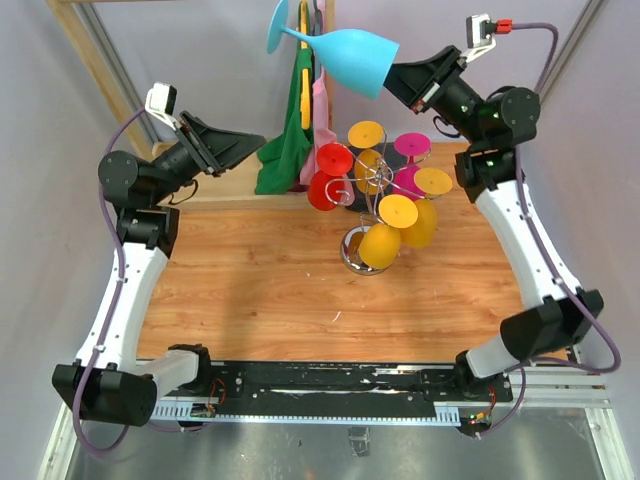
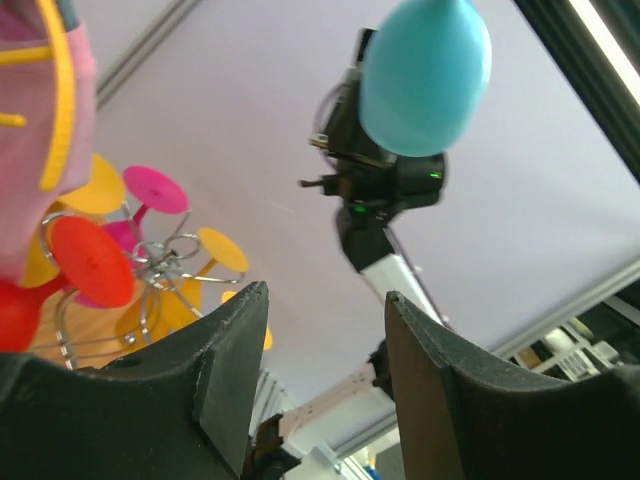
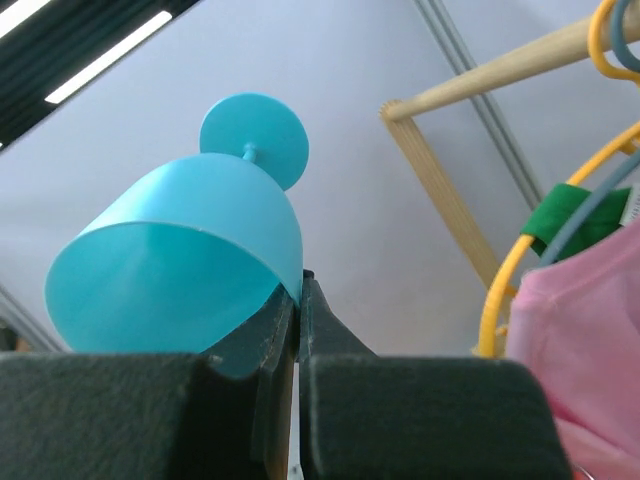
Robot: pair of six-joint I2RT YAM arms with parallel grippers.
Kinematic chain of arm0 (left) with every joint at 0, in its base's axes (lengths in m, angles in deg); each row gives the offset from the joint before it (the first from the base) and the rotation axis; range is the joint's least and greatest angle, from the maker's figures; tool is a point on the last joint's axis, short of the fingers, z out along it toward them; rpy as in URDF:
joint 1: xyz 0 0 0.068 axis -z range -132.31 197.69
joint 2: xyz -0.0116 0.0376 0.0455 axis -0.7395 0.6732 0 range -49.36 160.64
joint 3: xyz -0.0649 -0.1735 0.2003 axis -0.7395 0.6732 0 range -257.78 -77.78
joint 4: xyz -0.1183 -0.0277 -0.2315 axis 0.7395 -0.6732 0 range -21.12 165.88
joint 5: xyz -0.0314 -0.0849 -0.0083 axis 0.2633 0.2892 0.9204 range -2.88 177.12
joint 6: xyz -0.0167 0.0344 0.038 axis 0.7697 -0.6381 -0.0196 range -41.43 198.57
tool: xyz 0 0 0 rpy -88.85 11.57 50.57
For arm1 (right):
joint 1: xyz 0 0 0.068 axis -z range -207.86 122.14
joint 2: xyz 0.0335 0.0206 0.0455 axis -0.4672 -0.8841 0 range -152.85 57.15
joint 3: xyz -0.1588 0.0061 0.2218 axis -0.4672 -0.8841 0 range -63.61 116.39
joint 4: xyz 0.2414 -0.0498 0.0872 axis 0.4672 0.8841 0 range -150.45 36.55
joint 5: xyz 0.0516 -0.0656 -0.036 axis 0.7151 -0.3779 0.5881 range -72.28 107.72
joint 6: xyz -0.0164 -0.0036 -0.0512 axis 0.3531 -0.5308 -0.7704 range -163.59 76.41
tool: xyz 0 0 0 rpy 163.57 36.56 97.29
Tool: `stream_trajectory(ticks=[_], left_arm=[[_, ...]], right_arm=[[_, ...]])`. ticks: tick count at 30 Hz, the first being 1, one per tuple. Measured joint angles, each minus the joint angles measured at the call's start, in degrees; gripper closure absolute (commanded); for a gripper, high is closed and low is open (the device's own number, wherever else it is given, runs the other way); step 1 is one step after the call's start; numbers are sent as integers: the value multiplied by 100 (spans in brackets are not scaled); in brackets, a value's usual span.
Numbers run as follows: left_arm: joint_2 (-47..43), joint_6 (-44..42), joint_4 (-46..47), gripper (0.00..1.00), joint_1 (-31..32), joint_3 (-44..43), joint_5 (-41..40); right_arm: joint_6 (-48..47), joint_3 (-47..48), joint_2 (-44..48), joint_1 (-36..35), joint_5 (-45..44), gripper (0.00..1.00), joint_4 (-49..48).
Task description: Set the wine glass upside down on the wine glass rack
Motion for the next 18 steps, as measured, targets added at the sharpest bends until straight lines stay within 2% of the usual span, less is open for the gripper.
stream_trajectory(ticks=[3,8,11,15,18], left_arm=[[107,645,826,42,0,63,55],[461,1722,2146,38,48,52,28],[817,2732,3375,37,131,48,-96],[1388,3932,5086,36,192,44,-472],[1646,4332,5790,35,192,44,-695]], right_arm=[[1110,164,-649,70,229,99,-1217],[2269,352,-1235,70,367,99,-2496],[2999,551,-1585,70,389,99,-3329],[3578,763,-1792,70,481,99,-3965],[3818,846,-1801,70,627,99,-4258]])
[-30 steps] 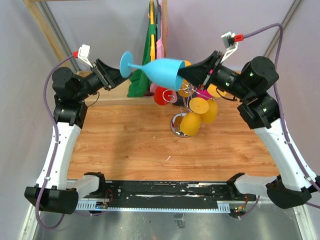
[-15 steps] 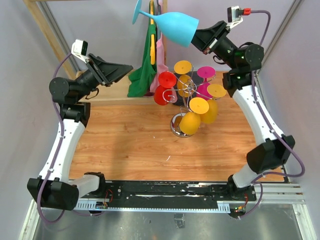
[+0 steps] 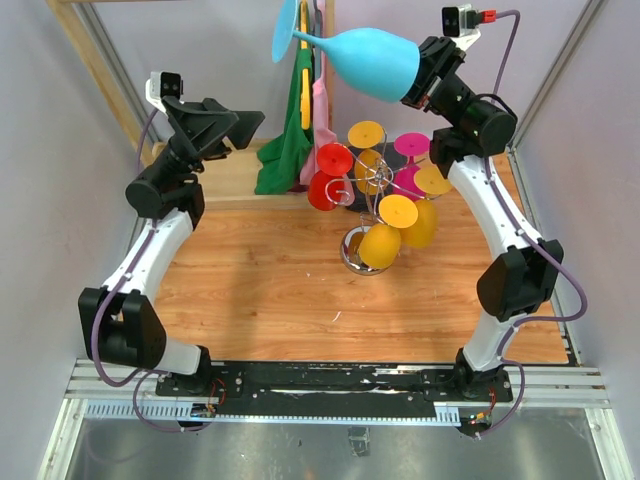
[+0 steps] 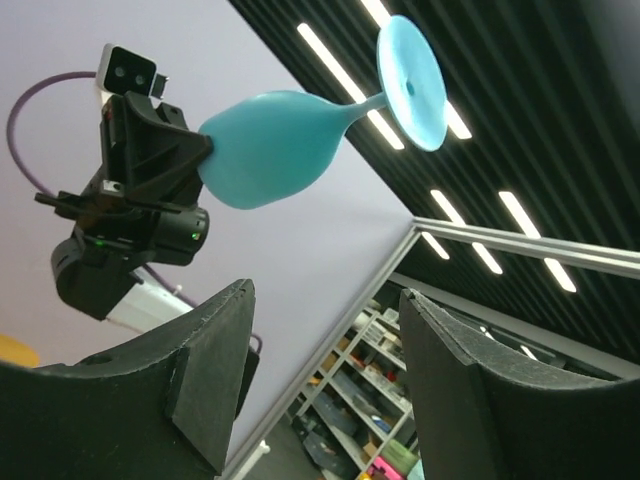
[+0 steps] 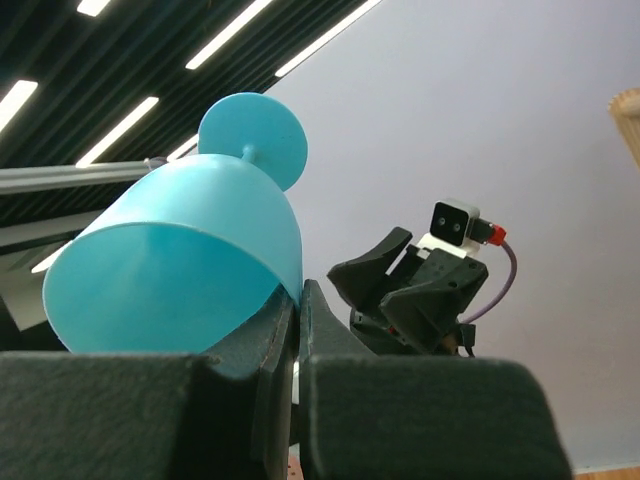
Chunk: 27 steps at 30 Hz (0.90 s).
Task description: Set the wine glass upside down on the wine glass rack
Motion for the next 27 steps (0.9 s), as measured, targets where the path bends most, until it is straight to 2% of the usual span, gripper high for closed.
stream_trajectory(ticks=[5,17,20,24,27], left_arm=[[55,315,675,35,22,-59,-317],[52,356,702,37,483,-345,-704],[52,356,702,40,522,-367,-721],[22,356,702,52,535,-413,-723],[-17,356,702,56,577,-485,-743]], right_arm=[[254,66,0,-15,302,99,-452],[155,-26,-44,-586,837,99,-533],[114,-28,-85,-726,898,99,-507],[42,-35,-142,-815,933,99,-463],[4,-55,-175,-857,957,99,-435]])
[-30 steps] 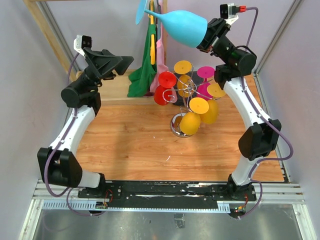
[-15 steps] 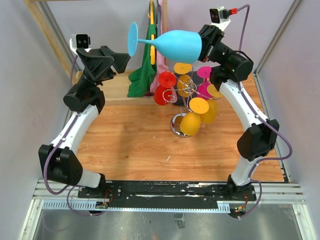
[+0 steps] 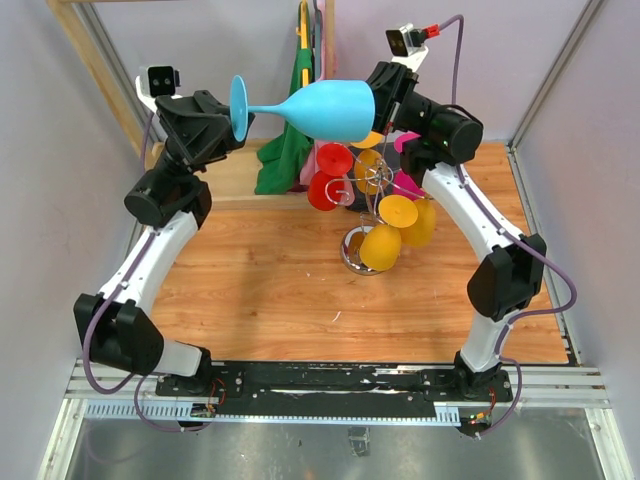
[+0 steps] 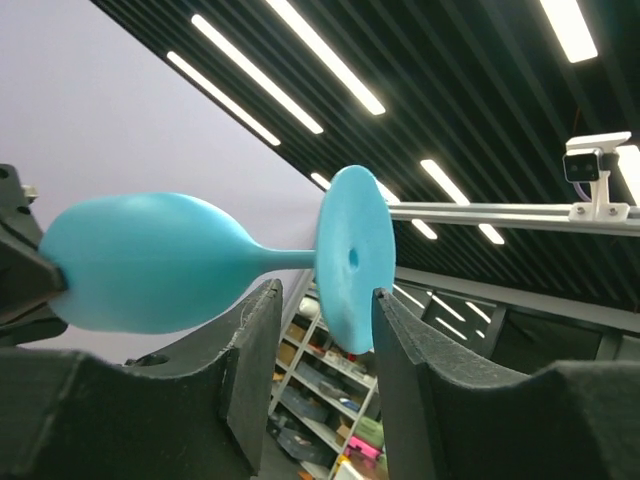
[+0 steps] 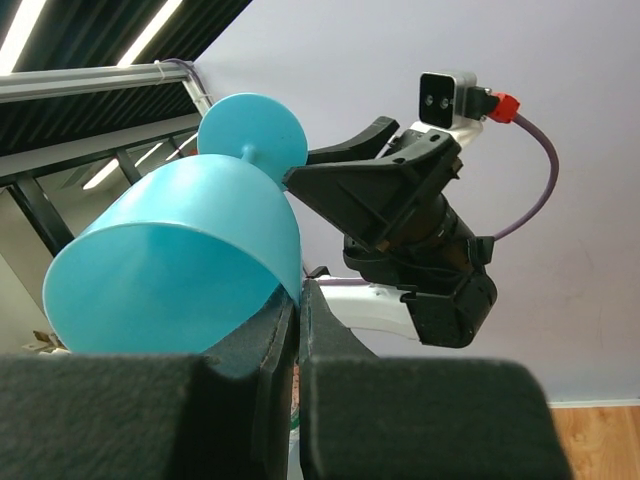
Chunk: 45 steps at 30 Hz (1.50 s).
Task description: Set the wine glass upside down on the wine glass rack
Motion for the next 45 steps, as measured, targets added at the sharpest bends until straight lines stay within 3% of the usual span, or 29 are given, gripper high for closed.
stream_trajectory(ticks=[3,8,15,19,21,27,29,34,45], left_arm=[[-81,0,2,67,28,-42,-17],[-140,4,4,99,66,-96,26],[-168,4,-11,100,131,-107,192],[-166,0,-42,100,131,-245,306],[-166,4,-55,100,131,-354,400],[-170,2,-31,100,90,-820,221],[-175,2,-35,100,87,-916,181],[-179,2,-55,100,63,-1054,170],[-516,-74,-776,100,-396,-1099,468]], right_arm=[[-24,-2,-15,-24,7,99,28],[-33,-2,-15,-94,2,99,31],[-120,-70,-39,-98,-46,96,103],[-131,-74,-39,-111,-50,87,94],[-136,-74,-39,-120,-48,75,105],[-136,-74,-39,-9,2,69,140],[-131,-74,-39,2,15,62,151],[-103,-74,-39,94,68,55,153],[-205,-595,612,1121,87,52,466]])
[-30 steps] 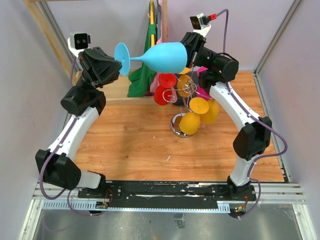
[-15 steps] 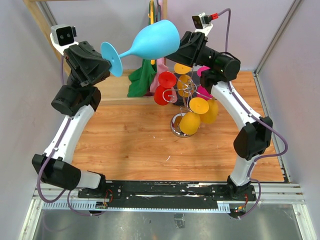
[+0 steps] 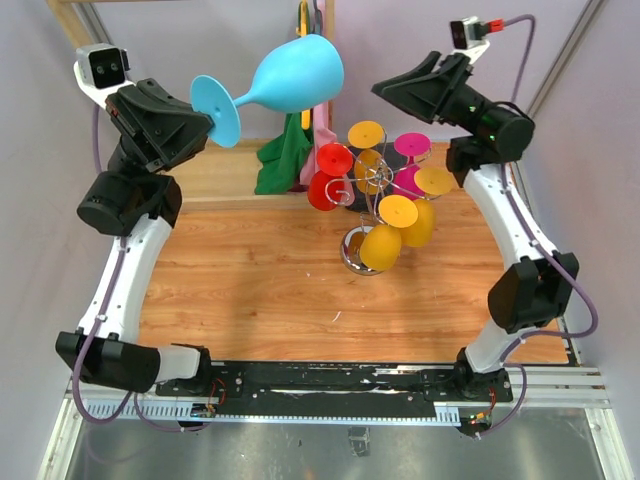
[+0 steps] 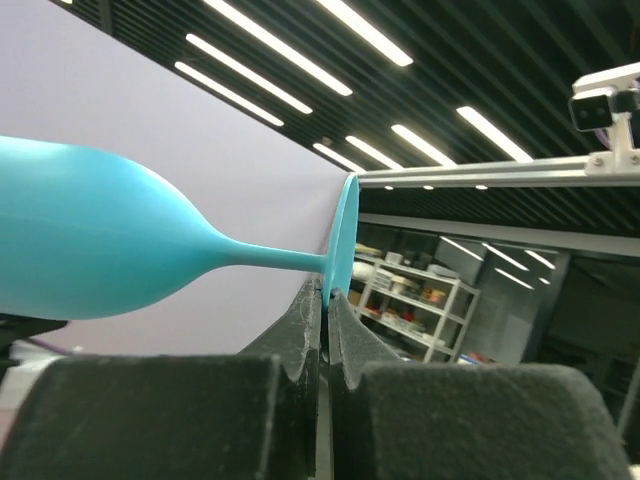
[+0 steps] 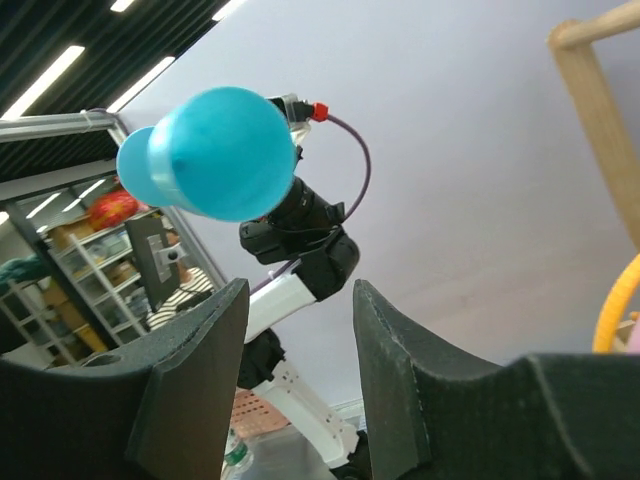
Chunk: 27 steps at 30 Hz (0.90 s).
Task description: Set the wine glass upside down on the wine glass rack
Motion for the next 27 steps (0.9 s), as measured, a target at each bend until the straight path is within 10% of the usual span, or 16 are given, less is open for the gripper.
stream_trajectory(ticks=[16,27], left_arm=[[-1327,-4419,-6686,100,-417,-240,-435],[-2409,-5753,-9798,100,-417,407,-1176]], right_arm=[[-1718,-922,1832,691,52,53,1827],[-2514,-973,2096,776,70,53,2820]])
